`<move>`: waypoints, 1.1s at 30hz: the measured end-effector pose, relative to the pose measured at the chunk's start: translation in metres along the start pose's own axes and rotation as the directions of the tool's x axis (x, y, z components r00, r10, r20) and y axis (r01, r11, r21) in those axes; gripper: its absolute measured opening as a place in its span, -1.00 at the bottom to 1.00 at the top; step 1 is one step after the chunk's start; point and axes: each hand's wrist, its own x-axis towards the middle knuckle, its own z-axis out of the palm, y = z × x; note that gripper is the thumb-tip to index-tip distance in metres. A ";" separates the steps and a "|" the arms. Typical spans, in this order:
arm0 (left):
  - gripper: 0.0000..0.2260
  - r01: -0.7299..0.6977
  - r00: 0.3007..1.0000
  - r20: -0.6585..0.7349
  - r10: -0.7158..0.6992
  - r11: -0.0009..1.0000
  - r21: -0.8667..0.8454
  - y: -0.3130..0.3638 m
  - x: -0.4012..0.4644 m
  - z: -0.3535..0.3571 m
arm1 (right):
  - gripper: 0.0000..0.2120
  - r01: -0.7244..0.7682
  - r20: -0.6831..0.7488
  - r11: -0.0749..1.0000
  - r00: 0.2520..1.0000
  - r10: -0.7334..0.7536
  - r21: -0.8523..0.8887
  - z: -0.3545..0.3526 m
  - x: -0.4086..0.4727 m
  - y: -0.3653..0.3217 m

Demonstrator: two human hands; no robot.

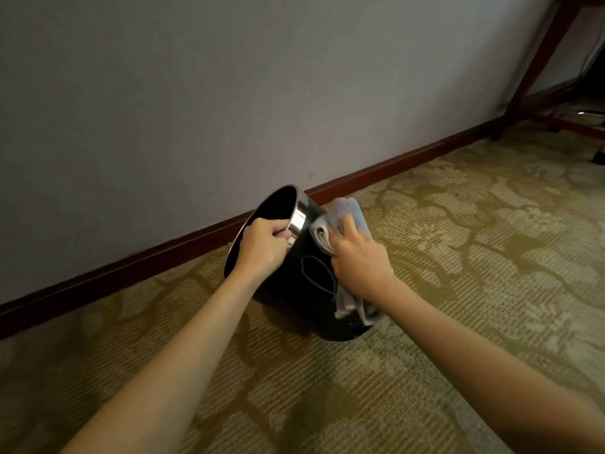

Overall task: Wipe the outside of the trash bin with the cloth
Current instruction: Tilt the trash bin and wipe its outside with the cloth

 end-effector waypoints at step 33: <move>-0.80 -0.076 0.996 -0.042 0.082 0.990 0.116 0.000 0.014 -0.002 | -0.79 -0.310 0.245 0.943 0.911 0.331 -0.120 0.062 -0.070 0.055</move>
